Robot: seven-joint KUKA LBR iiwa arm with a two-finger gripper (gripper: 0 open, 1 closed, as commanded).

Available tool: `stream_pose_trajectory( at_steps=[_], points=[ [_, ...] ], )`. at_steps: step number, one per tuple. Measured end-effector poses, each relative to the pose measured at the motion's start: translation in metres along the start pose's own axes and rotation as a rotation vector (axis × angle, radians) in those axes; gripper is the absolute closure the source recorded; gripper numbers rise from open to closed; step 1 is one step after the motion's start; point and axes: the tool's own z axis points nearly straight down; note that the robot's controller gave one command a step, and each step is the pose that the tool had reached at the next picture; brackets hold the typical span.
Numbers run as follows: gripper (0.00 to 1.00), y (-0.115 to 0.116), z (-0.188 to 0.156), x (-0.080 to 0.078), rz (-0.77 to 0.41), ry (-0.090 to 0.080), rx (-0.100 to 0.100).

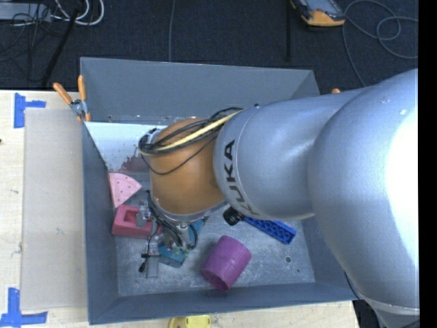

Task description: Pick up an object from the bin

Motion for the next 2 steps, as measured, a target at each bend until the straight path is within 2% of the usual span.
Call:
stream_pose_trajectory(
  at_steps=[1, 2],
  points=[
    [1.0, -0.0015, -0.0045, -0.0024, 0.006, -0.007, -0.002],
    [0.0, -0.0016, -0.0044, -0.0024, 0.009, -0.007, -0.002]
  ],
)
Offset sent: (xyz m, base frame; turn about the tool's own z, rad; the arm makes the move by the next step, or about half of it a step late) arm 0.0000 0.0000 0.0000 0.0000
